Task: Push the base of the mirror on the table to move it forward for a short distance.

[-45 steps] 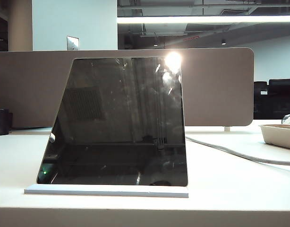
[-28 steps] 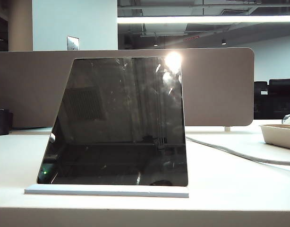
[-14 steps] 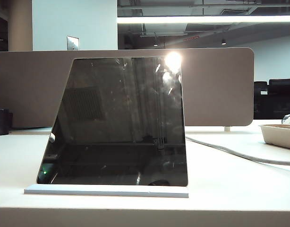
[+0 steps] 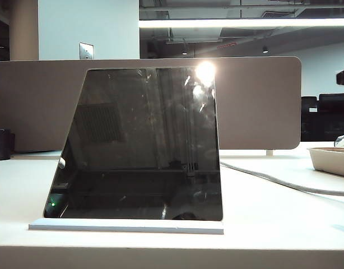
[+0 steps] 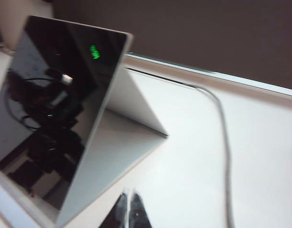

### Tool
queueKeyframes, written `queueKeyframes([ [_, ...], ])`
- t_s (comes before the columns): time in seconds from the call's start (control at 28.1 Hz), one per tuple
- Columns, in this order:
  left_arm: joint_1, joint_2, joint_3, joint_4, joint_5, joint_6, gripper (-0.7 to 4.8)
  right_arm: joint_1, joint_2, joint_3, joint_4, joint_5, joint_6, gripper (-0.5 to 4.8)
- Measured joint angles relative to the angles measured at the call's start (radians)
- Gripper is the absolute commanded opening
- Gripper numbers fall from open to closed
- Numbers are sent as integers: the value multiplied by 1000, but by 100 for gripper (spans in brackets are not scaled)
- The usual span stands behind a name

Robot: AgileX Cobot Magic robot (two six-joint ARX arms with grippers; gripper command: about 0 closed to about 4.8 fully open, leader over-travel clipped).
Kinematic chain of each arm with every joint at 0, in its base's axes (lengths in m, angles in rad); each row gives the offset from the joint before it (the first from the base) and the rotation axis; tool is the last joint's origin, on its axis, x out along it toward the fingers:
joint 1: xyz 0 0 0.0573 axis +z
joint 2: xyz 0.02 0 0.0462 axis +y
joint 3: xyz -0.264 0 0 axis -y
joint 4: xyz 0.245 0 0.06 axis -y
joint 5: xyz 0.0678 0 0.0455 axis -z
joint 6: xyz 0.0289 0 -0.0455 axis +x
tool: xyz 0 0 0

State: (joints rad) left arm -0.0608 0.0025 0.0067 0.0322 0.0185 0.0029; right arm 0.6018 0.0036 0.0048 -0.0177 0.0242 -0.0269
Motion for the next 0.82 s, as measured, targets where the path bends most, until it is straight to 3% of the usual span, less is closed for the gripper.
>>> queueKeyframes([
  [0.46, -7, 0, 0, 0, 0, 0, -2, 34, 0, 0, 0, 1, 0, 22],
  [0.82, -132, 0, 63, -77, 0, 0, -2, 34, 0, 0, 0, 1, 0, 22],
])
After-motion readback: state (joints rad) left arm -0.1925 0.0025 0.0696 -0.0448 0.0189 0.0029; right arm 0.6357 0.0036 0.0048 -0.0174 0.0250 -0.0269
